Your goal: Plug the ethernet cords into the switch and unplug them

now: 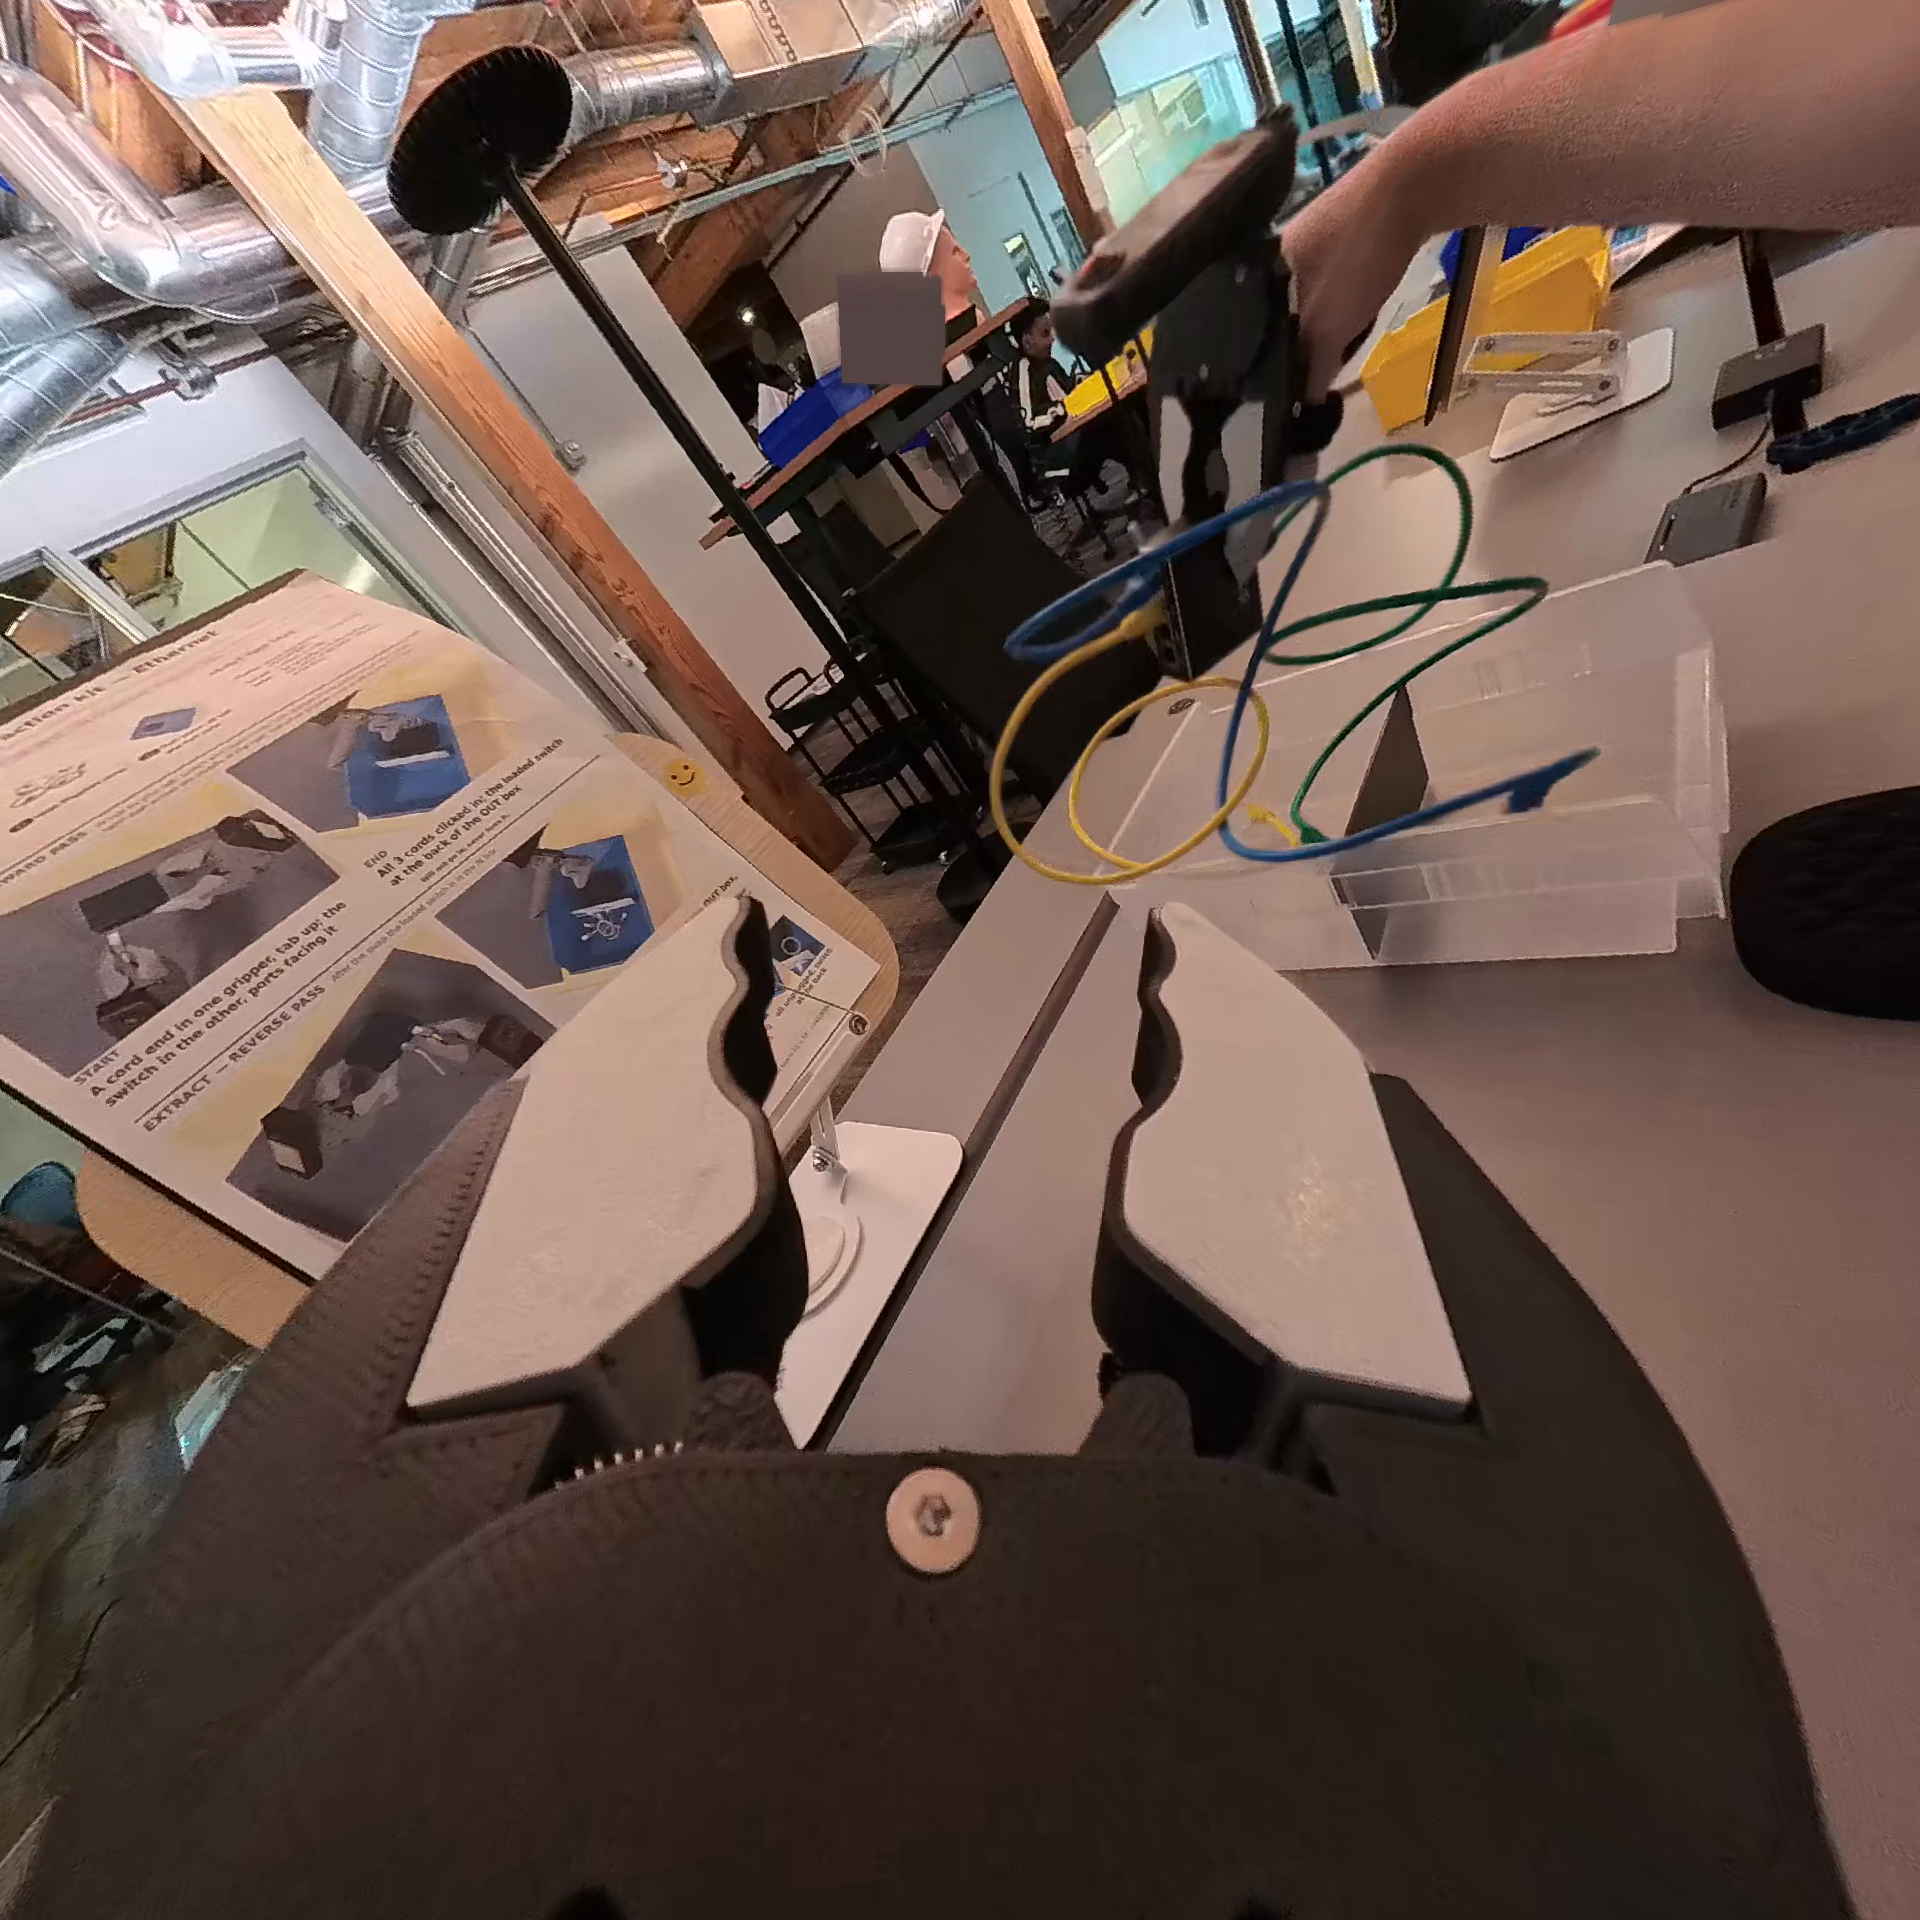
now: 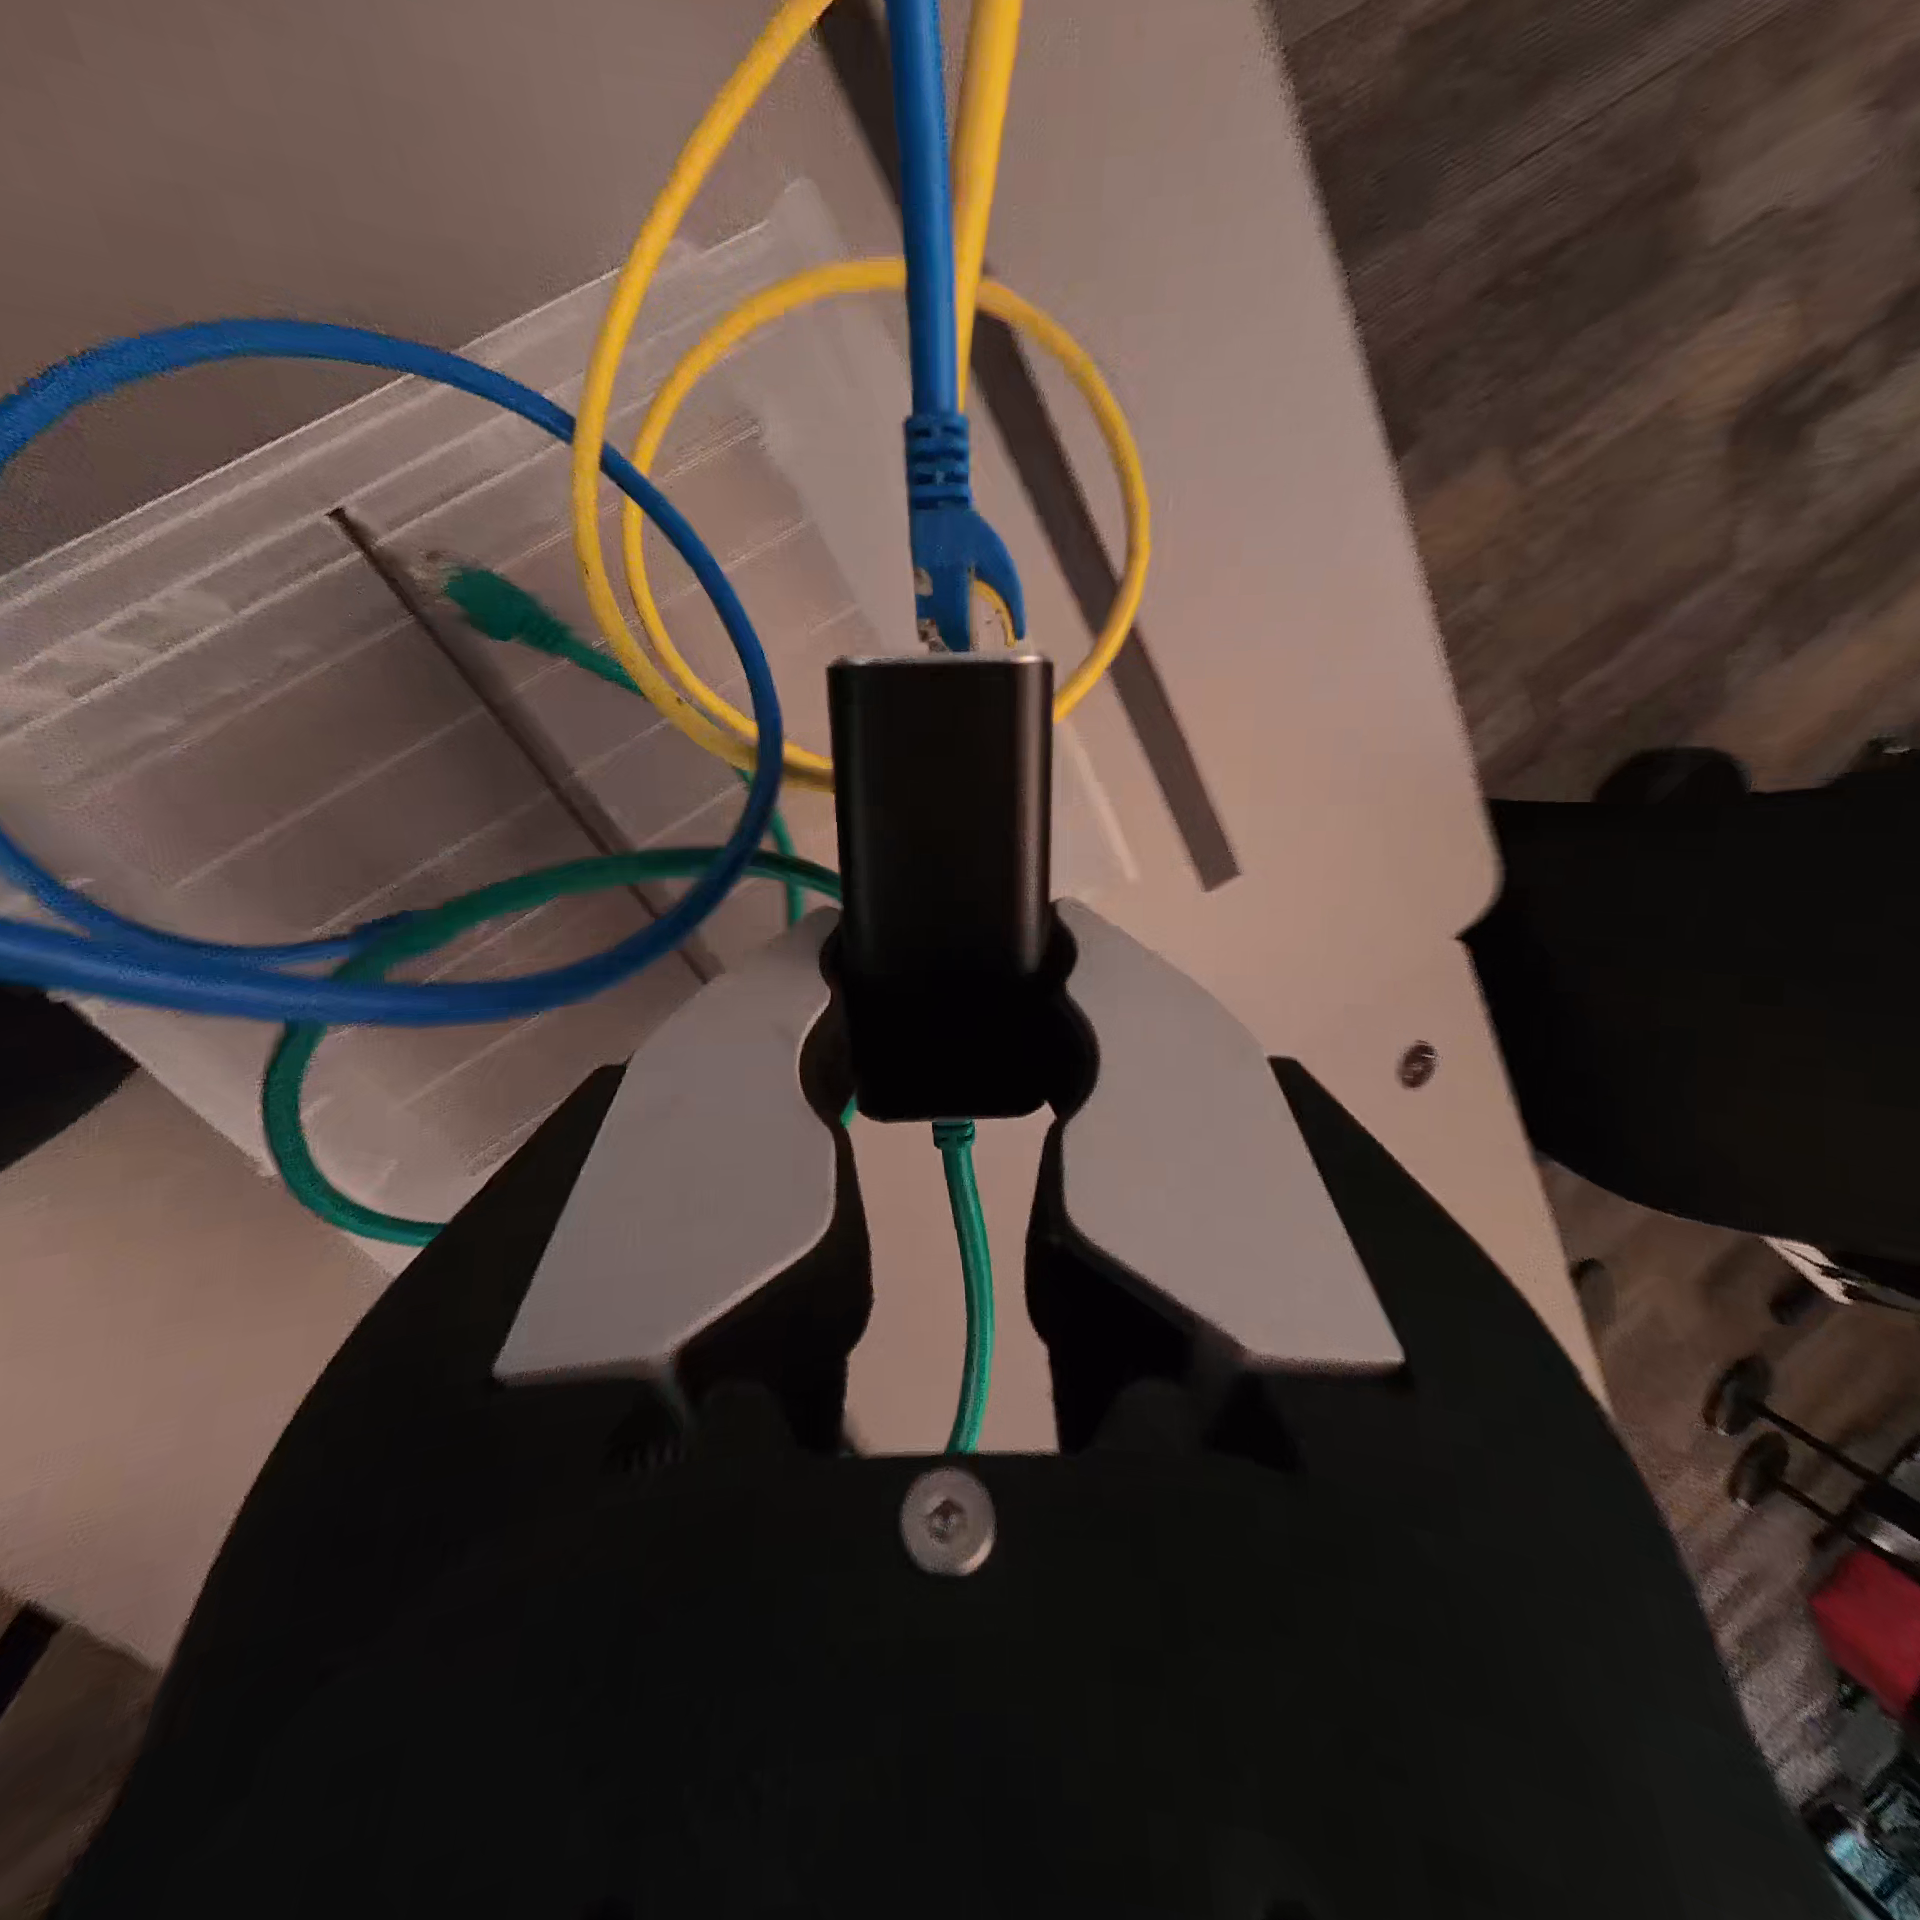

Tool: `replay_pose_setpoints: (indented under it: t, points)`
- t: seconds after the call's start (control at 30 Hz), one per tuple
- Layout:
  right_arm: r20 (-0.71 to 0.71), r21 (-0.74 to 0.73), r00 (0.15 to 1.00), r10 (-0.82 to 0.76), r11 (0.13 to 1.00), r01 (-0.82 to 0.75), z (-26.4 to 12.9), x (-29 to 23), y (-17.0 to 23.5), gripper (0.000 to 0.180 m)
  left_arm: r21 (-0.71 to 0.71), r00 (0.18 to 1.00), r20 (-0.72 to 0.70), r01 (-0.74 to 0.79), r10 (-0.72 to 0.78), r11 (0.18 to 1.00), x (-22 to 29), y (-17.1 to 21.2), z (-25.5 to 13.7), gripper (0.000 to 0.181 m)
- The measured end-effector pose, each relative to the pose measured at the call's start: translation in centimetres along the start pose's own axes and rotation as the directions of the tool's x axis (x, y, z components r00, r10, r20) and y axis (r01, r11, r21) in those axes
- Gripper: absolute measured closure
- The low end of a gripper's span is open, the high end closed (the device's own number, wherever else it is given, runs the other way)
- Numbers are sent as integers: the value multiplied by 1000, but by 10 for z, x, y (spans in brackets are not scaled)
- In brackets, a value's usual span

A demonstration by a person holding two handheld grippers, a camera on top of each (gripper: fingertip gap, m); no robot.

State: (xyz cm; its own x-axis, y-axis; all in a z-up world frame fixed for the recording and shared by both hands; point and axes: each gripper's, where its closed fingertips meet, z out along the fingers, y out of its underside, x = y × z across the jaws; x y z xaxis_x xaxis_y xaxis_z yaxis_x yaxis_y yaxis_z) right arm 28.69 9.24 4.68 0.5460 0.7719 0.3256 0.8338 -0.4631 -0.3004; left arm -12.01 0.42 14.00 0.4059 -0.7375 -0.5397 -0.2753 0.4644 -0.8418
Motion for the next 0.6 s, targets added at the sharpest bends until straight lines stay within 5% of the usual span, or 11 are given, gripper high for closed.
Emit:
replay_pose_setpoints:
  t: [0.3, 0.6]
  points:
    - [149, -269, 988, 44, 963, -2, 77, -31, 12, 147, -5, 1000, -5, -5, 5, 1000, 1, 0, 0, 114]
    - [147, -392, 988, 47, 920, 15, 125, -46, 29, 146, -18, 1000, -24, -6, 6, 1000, 5, 2, 2, 113]
